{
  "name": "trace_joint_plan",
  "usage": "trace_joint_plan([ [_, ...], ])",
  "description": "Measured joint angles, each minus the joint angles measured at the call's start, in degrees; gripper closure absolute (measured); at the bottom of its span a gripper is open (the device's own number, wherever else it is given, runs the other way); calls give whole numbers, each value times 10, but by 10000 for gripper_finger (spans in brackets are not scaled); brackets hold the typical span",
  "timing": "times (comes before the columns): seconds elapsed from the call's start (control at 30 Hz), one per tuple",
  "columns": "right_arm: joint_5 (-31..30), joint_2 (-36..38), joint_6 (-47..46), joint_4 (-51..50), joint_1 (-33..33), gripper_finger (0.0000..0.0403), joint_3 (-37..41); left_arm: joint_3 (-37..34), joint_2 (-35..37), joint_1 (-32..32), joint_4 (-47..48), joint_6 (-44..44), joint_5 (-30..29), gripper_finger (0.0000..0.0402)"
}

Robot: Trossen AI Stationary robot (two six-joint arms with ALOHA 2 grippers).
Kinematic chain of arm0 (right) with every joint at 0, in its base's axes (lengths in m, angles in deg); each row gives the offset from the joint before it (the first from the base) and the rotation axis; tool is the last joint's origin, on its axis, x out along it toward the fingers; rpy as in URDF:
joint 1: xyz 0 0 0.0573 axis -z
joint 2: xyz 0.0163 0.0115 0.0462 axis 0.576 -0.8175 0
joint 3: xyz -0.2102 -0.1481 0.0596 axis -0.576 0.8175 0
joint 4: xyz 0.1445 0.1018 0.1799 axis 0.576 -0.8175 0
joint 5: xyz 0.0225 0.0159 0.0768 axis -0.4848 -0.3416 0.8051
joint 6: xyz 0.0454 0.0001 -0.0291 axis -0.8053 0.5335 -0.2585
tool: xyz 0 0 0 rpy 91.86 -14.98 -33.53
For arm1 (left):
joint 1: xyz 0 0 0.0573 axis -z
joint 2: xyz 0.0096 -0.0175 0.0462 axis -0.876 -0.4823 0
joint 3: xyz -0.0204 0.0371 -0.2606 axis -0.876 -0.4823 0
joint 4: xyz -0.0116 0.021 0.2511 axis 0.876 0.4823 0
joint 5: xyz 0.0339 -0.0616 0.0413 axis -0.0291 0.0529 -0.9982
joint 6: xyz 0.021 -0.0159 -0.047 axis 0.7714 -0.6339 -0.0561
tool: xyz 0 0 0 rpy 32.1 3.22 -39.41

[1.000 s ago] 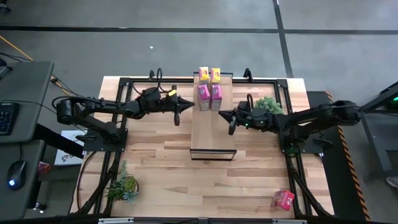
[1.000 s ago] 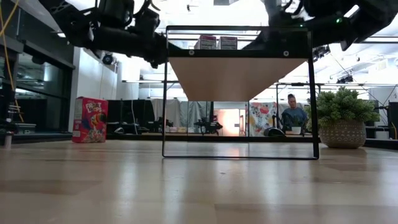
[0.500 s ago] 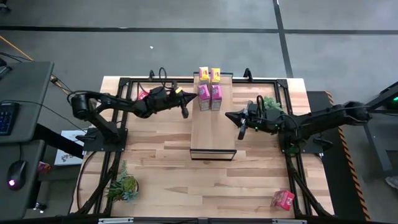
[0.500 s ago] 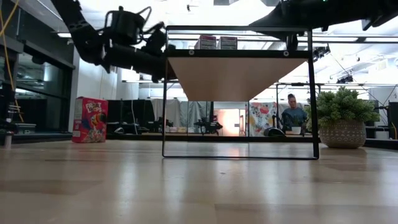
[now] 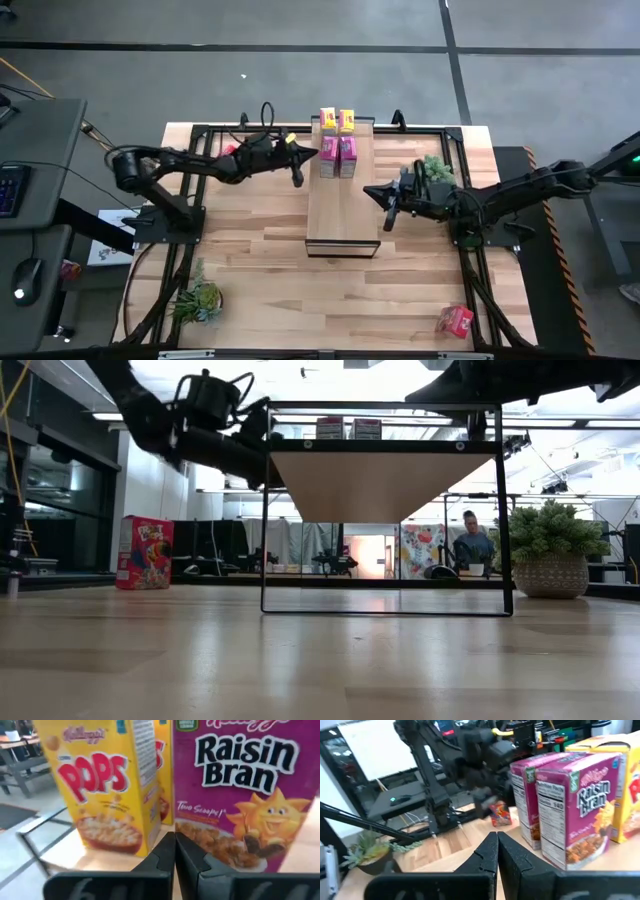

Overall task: Stack cereal on shelf
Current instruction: Put the bottom red cereal box on the shelf

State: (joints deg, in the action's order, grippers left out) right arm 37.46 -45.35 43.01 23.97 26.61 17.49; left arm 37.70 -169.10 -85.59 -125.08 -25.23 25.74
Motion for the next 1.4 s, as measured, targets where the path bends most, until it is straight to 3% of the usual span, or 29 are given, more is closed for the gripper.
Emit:
trace_joint_plan([
  [0.17, -24, 0, 17, -13, -2, 403, 0, -4, 92, 3, 101, 6, 7, 402],
  [0.33, -25, 0, 39, -4, -1, 403, 0, -61, 175, 27, 51, -2, 78, 401],
  [0.5, -20, 0, 71, 72, 7, 400, 0, -127, 259, 48, -25, -9, 90, 401],
  [0.67, 39, 4, 58, 34, 36, 344, -36, -158, 334, 56, -13, -14, 90, 401],
  [0.83, 76, 1, 0, -182, 46, 228, -144, -166, 377, 70, 44, -51, 89, 401],
  [1.0, 92, -23, -129, -562, 40, 142, -346, -166, 379, 77, 48, -35, 79, 401],
  [1.17, 100, -86, -314, -874, 12, 127, -509, -166, 379, 76, 20, -19, 73, 402],
  [1.3, 172, -134, -490, -1069, -12, 126, -601, -166, 379, 75, -5, 1, 73, 402],
  [1.4, 217, -160, -615, -1161, -46, 125, -634, -166, 379, 75, -17, 36, 73, 401],
])
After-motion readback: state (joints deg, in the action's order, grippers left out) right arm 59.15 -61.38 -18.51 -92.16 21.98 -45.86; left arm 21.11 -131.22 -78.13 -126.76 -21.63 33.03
